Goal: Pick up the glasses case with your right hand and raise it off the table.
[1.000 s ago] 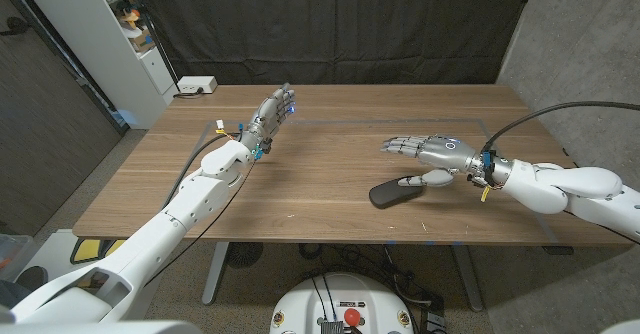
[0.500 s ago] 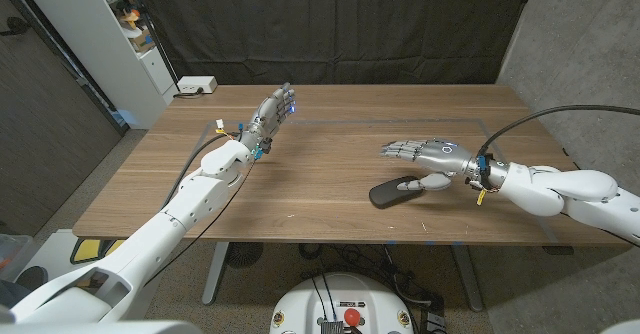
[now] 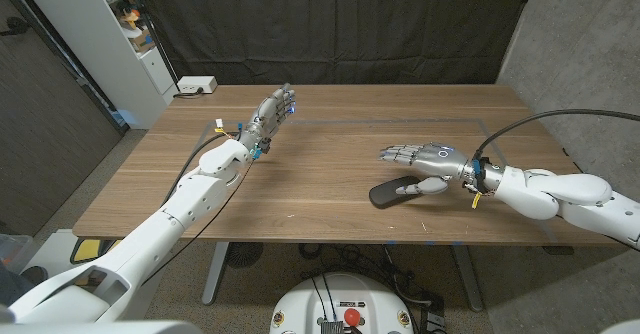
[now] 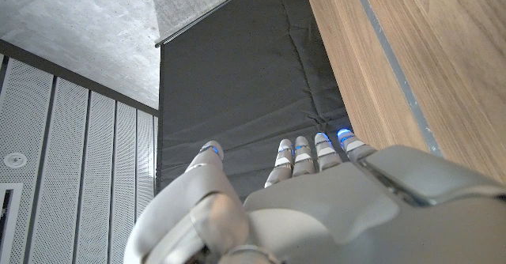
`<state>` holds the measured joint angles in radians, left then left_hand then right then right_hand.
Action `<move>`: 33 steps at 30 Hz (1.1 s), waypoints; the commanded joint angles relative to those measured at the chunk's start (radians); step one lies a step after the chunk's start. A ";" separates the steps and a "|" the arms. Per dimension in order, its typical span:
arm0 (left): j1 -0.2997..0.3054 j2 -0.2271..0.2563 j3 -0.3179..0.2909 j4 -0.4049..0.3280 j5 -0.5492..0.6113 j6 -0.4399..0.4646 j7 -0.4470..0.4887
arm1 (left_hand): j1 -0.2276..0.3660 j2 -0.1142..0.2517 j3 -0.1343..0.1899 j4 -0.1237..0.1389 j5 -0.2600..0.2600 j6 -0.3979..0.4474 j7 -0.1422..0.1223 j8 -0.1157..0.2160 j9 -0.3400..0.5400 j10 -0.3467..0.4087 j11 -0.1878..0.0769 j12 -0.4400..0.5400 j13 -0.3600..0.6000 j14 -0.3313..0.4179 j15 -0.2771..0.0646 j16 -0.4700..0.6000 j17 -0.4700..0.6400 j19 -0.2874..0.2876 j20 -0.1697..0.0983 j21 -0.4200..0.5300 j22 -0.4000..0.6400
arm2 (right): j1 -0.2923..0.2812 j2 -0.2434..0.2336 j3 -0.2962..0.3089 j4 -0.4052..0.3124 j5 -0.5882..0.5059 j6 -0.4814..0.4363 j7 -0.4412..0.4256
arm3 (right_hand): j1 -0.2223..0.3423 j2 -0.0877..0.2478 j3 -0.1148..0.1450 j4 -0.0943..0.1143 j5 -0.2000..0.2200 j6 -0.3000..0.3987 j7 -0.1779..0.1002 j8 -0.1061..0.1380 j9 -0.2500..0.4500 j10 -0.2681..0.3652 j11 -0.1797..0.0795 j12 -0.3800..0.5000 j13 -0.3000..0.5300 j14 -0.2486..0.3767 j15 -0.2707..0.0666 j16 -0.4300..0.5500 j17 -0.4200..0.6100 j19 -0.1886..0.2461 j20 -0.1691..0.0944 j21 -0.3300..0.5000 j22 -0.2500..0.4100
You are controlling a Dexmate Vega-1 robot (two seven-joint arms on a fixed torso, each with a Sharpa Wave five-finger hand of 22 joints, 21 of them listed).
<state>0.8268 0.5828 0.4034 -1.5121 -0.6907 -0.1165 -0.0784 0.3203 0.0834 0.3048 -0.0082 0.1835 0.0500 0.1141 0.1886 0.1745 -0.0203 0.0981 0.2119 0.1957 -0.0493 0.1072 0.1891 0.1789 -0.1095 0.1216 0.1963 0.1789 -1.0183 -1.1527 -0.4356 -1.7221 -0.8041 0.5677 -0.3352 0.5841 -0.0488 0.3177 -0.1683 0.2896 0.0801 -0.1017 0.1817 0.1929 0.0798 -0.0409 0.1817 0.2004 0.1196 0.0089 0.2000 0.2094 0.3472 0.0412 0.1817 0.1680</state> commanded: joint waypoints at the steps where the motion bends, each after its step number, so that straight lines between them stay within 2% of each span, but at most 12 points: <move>1: -0.011 0.007 -0.003 0.013 -0.010 0.004 -0.029 | 0.001 0.006 -0.001 -0.006 0.001 0.002 0.003 -0.001 0.004 0.003 0.005 0.001 0.002 0.001 0.002 0.000 0.004 0.000 0.006 0.003 0.003 | -0.016 -0.001 -0.011 -0.033 0.010 -0.039 0.024 | 0.011 0.001 0.007 -0.005 0.006 -0.006 -0.006 0.008 0.004 -0.001 0.001 0.006 0.003 -0.002 0.004 -0.002 0.000 -0.006 0.002 -0.001 0.001; 6: -0.017 0.004 -0.001 0.005 -0.006 0.003 -0.027 | 0.001 0.006 -0.002 -0.007 0.001 0.002 0.003 -0.001 0.004 0.003 0.003 0.001 0.002 0.001 0.001 0.000 0.004 -0.001 0.007 0.003 0.003 | -0.011 -0.002 -0.012 -0.032 0.015 -0.033 0.026 | 0.013 0.000 0.007 -0.004 0.006 -0.004 -0.006 0.009 0.004 -0.001 0.003 0.007 0.003 -0.002 0.003 -0.001 0.000 -0.006 0.002 -0.001 0.001; 21: -0.033 -0.016 0.010 0.036 0.004 0.002 -0.018 | 0.000 0.006 -0.002 -0.008 0.001 0.001 0.003 -0.002 0.004 0.002 0.004 0.001 0.002 0.001 0.001 0.000 0.004 -0.001 0.009 0.003 0.003 | 0.084 0.042 -0.063 0.059 0.005 0.033 0.054 | 0.020 -0.004 0.008 -0.002 0.009 -0.005 -0.004 0.011 0.004 -0.002 0.004 0.009 0.003 -0.002 0.004 0.001 0.001 -0.007 0.002 0.001 0.002; 33: -0.048 -0.030 0.016 0.072 0.010 -0.011 -0.028 | -0.001 0.007 -0.002 -0.009 0.001 0.001 0.003 -0.002 0.004 0.003 0.005 0.001 0.002 0.001 0.001 0.000 0.004 -0.001 0.009 0.003 0.003 | 0.108 0.040 -0.088 0.096 0.011 0.055 0.083 | 0.025 -0.006 0.009 0.000 0.010 -0.006 -0.003 0.011 0.004 0.000 0.005 0.011 0.003 0.000 0.003 0.003 0.001 -0.005 0.002 0.003 0.002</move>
<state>0.7901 0.5641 0.4157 -1.4651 -0.6843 -0.1151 -0.0989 0.3203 0.0834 0.3003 -0.0125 0.1835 0.0500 0.1141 0.1886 0.1745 -0.0204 0.0981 0.2119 0.1956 -0.0494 0.1072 0.1891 0.1789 -0.1095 0.1216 0.1963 0.1789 -0.9365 -1.1142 -0.5017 -1.6592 -0.7965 0.6006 -0.2754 0.5997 -0.0565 0.3175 -0.1682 0.2950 0.0802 -0.1017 0.1897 0.1930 0.0800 -0.0409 0.1896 0.2004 0.1197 0.0088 0.2000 0.2095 0.3473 0.0412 0.1817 0.1680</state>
